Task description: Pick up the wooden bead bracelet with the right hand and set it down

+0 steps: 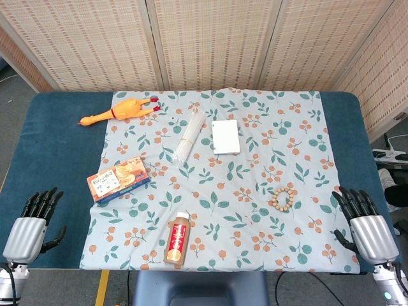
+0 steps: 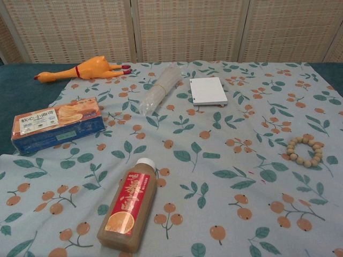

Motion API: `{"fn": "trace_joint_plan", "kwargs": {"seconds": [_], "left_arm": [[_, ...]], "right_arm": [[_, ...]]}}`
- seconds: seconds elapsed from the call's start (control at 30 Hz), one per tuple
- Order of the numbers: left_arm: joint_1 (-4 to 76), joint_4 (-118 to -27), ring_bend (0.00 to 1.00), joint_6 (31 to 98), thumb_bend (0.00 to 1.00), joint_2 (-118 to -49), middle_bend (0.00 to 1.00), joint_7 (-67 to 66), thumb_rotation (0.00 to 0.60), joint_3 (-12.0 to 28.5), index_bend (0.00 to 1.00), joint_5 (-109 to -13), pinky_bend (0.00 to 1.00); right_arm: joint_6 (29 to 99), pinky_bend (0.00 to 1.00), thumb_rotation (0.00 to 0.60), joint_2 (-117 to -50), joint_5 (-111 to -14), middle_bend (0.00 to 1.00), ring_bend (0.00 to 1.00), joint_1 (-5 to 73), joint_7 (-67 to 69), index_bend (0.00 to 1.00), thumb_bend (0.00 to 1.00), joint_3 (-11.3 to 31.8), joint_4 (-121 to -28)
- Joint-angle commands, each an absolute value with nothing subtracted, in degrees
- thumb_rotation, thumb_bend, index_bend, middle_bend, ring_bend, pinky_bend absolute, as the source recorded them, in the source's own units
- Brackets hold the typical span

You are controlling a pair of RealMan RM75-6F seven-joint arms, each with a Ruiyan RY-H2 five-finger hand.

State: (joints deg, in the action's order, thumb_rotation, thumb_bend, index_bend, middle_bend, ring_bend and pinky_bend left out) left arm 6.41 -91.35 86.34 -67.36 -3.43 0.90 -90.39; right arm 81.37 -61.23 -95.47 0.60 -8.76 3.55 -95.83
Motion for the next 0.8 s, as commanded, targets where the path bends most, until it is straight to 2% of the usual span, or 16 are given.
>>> {"fn": "trace_joint_plan", "kwargs": {"seconds": [0.03,0.23,0.3,0.4,0.63,0.8], "left_arm": [[6.2,-91.5,0.0,86.8,0.42,-67.2,0.0,-3.3,0.6,0.8,0.0,-90.6,0.04],[6.1,-91.6,0.0,86.8,0.42,-66.9,0.0,-2.9,0.6,0.9,0.0,-90.5,0.04],[6.2,-91.7,0.0,86.6,0.42,-66.8,0.0,-2.4,0.6,1.0,0.0,-90.2,0.04],[6.2,-91.7,0.0,86.7,0.42,-66.7,0.0,-2.4,0.6,1.0,0.0,-90.3,0.04],[6.5,-91.5,0.0,85.7,0.42,-67.1,0.0,-2.9,0.6,0.9,0.0,-89.9,0.04],[6.5,-91.5,0.0,85.7,0.42,-67.0,0.0,-2.9,0.6,0.9,0.0,-89.8,0.04]], "right_arm": [[81.1,0.0,0.6,-61.7,-96.5,0.02,0.0,1.3,-9.0,0.0,0.19,3.0,-95.4],[79.6,0.0,0.6,-63.1,-98.6,0.08,0.0,3.5,-10.3,0.01,0.19,2.3,-92.9],[74.3,0.0,0.6,-64.8,-99.6,0.11,0.0,7.4,-12.9,0.04,0.21,2.4,-88.3],[70.3,0.0,0.6,-67.3,-99.2,0.15,0.0,10.2,-13.2,0.1,0.23,2.2,-84.1],[65.2,0.0,0.6,-74.6,-97.8,0.25,0.0,14.6,-12.5,0.23,0.24,1.7,-74.9],[64.2,0.0,0.6,-77.9,-97.4,0.28,0.0,16.5,-12.0,0.26,0.24,1.3,-71.1]]}}
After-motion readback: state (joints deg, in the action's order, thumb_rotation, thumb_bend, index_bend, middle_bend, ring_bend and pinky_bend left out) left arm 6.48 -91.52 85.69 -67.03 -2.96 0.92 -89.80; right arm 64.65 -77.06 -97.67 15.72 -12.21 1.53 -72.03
